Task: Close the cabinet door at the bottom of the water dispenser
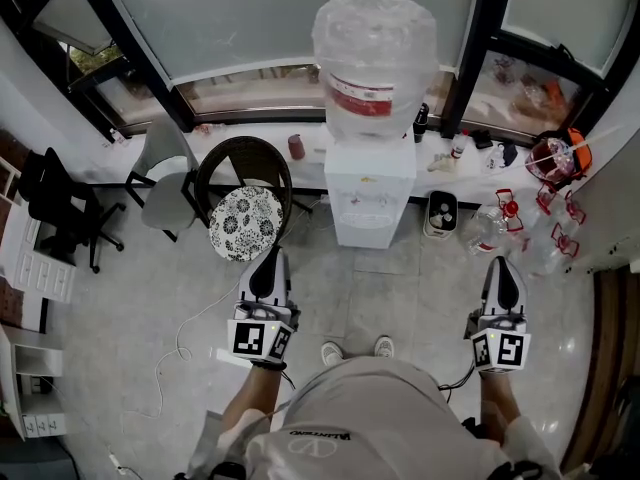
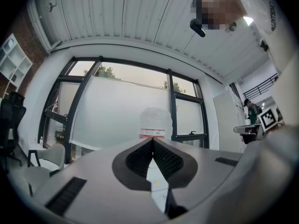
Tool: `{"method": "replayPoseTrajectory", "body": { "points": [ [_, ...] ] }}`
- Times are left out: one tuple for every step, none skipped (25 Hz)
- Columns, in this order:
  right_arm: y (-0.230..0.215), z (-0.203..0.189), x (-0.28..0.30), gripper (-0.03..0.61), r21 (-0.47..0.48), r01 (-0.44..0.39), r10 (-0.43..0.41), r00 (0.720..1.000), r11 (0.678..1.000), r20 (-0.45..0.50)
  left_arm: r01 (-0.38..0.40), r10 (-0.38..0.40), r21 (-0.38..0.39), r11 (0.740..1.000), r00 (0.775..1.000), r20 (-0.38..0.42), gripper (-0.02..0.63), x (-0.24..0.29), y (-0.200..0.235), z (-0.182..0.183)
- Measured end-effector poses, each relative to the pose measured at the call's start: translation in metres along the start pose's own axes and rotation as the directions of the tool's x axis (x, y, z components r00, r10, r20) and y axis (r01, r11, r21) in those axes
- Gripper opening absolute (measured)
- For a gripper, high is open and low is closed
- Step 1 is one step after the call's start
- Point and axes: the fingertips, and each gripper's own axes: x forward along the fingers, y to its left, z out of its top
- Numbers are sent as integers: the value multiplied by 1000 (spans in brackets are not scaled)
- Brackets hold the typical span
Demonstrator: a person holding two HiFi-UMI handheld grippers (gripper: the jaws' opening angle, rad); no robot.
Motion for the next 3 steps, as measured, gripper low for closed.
{"method": "replayPoseTrajectory", "body": {
  "points": [
    [1,0,1,15,1,0,0,1000,1000,0,-2,2,-2,1000,1000,0,8,-1,1,0],
    [1,0,2,15,3,-1,1,1000,1000,1,-3,3,-5,1000,1000,-1,8,-2,2,-1],
    [2,0,3,15,4,-2,2,1000,1000,2,-4,4,-6,1000,1000,-2,8,-3,3,-1]
  ]
}}
